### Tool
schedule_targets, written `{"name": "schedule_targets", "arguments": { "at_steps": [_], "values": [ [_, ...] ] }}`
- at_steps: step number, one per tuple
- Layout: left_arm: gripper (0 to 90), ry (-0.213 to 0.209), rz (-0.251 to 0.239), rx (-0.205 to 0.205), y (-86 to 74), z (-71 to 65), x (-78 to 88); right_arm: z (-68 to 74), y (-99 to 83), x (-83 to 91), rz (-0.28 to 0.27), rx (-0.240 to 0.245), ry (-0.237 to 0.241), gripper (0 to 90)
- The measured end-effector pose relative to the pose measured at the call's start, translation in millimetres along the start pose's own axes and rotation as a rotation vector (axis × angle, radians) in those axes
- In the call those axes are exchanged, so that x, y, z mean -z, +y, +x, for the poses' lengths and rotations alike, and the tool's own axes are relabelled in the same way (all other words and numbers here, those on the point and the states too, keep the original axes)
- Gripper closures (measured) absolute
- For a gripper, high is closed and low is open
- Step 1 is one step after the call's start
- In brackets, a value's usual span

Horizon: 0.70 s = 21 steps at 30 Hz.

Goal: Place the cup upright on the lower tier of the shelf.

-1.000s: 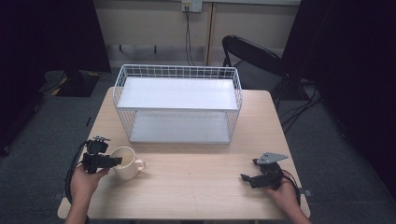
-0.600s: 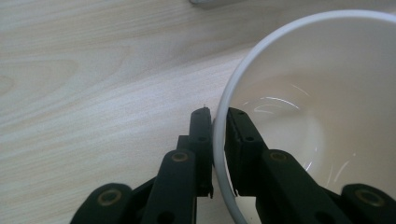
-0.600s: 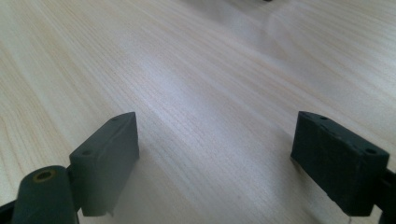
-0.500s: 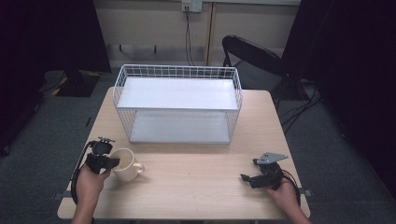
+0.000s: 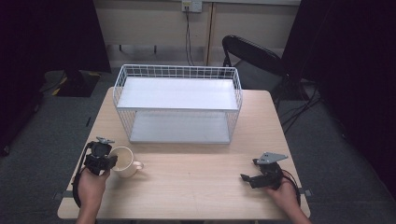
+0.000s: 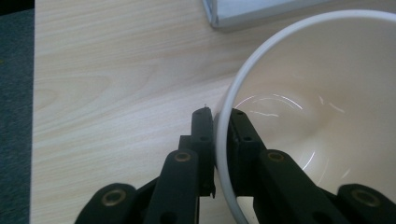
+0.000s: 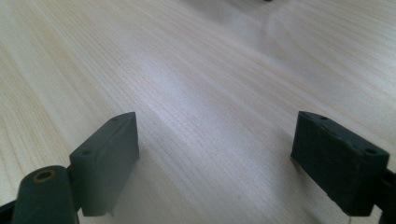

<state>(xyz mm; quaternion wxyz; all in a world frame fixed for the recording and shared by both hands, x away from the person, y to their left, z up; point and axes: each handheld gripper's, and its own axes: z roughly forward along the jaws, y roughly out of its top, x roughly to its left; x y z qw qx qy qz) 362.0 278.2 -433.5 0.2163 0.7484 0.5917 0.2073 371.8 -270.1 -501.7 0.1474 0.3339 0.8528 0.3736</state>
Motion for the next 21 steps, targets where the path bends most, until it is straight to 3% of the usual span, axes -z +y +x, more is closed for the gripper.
{"name": "schedule_targets", "arguments": {
  "at_steps": [10, 21],
  "values": [
    [83.3, -0.032, -0.062, 0.018, 7.4, -6.2, 4.8, 0.0, 0.0, 0.0, 0.0, 0.0, 0.0, 14.1],
    [83.3, -0.046, -0.087, 0.011, 18.7, -18.3, 3.9, 0.0, 0.0, 0.0, 0.0, 0.0, 0.0, 14.1]
  ]
}}
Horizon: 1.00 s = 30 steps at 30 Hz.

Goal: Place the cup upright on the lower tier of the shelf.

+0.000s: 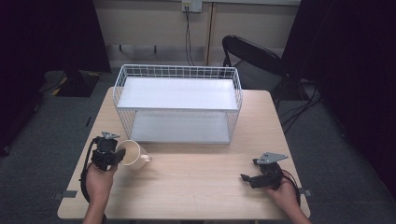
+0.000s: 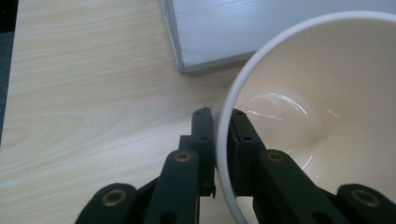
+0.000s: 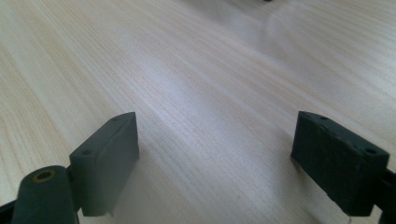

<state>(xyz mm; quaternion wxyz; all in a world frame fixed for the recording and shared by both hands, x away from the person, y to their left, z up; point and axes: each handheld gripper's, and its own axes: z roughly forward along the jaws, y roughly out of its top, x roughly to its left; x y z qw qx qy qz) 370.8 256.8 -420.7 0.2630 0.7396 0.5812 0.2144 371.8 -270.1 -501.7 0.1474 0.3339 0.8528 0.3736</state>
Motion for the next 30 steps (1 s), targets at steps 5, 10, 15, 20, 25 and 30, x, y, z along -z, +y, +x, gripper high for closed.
{"name": "schedule_targets", "arguments": {
  "at_steps": [5, 10, 15, 20, 25, 30],
  "values": [
    [83.4, -0.006, -0.009, -0.002, 3.4, -3.3, -1.0, 0.0, 0.0, 0.0, 0.0, 0.0, 0.0, 14.1],
    [83.4, -0.014, -0.03, 0.004, 7.5, -7.4, -2.4, 0.0, 0.0, 0.0, 0.0, 0.0, 0.0, 14.1],
    [83.4, -0.016, -0.047, 0.006, 10.4, -11.3, -3.7, 0.0, 0.0, 0.0, 0.0, 0.0, 0.0, 14.1],
    [83.4, -0.019, -0.056, 0.008, 14.2, -14.8, -6.7, 0.0, 0.0, 0.0, 0.001, 0.0, 0.0, 14.1],
    [83.4, -0.015, -0.061, 0.005, 18.0, -20.6, -11.1, 0.0, 0.0, 0.0, 0.001, 0.0, 0.0, 14.1],
    [83.5, -0.015, -0.074, 0.003, 22.1, -27.0, -14.4, 0.0, 0.0, 0.0, 0.001, 0.0, 0.0, 14.1]
  ]
}}
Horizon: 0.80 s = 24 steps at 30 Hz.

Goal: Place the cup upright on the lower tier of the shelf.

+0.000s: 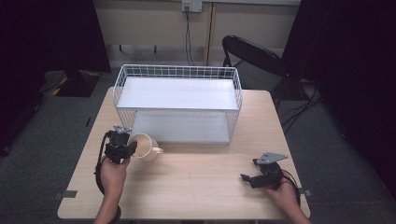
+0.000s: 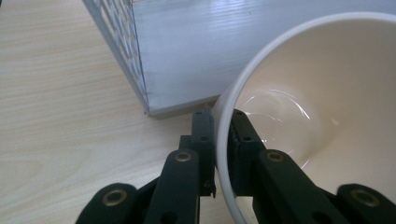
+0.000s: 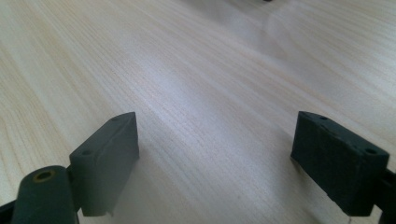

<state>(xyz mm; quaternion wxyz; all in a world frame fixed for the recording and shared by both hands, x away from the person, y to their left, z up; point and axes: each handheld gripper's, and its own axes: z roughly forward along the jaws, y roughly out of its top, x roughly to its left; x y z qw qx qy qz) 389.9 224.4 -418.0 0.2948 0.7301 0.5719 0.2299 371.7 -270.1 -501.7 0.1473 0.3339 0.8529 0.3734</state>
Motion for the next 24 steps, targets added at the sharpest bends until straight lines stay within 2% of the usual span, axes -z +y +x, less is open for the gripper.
{"name": "schedule_targets", "arguments": {
  "at_steps": [2, 8, 15, 24],
  "values": [
    [83.5, -0.003, -0.005, -0.003, 1.7, -2.6, -1.2, 0.0, 0.0, 0.0, 0.0, 0.0, 0.0, 14.1],
    [83.5, 0.002, -0.04, 0.022, 4.8, -6.7, -4.6, 0.0, 0.0, 0.0, 0.0, 0.0, 0.0, 14.1],
    [83.5, 0.016, -0.039, 0.007, 7.9, -12.9, -8.9, 0.0, 0.0, 0.0, -0.001, 0.0, 0.0, 14.1],
    [83.6, 0.03, -0.073, 0.025, 12.1, -19.5, -13.3, 0.0, 0.0, 0.0, -0.001, 0.0, 0.0, 14.1]
  ]
}}
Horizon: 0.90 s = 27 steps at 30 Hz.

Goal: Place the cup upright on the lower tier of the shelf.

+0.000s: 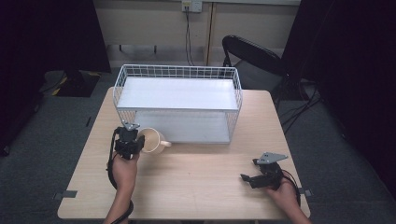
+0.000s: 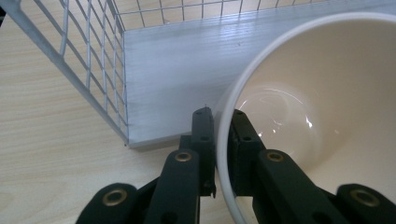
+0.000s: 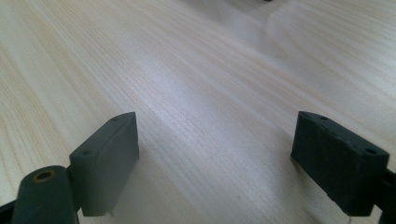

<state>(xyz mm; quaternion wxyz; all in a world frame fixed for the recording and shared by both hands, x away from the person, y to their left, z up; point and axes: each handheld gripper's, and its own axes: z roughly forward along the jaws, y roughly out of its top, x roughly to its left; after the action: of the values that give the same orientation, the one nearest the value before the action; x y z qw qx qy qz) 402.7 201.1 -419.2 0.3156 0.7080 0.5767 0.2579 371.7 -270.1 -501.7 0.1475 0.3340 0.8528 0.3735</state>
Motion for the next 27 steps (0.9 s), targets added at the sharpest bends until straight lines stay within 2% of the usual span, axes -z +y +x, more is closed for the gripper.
{"name": "schedule_targets", "arguments": {
  "at_steps": [7, 16, 18, 23, 27],
  "values": [
    [83.6, 0.002, -0.018, 0.018, 3.2, -2.8, -3.1, 0.0, 0.0, 0.0, 0.0, 0.0, 0.0, 14.1],
    [83.6, 0.032, -0.05, 0.019, 6.2, -10.7, -10.4, 0.0, 0.0, 0.0, 0.0, 0.0, 0.0, 14.1],
    [83.6, 0.033, -0.046, 0.013, 5.6, -11.1, -12.2, 0.0, 0.0, 0.0, 0.0, 0.0, 0.0, 14.1],
    [83.6, 0.029, -0.047, 0.034, 4.5, -15.5, -21.2, 0.0, 0.0, 0.0, 0.0, 0.0, 0.0, 14.1],
    [83.5, 0.032, -0.047, 0.022, 8.0, -19.7, -25.0, 0.0, 0.0, 0.0, 0.0, 0.0, 0.0, 14.1]
  ]
}}
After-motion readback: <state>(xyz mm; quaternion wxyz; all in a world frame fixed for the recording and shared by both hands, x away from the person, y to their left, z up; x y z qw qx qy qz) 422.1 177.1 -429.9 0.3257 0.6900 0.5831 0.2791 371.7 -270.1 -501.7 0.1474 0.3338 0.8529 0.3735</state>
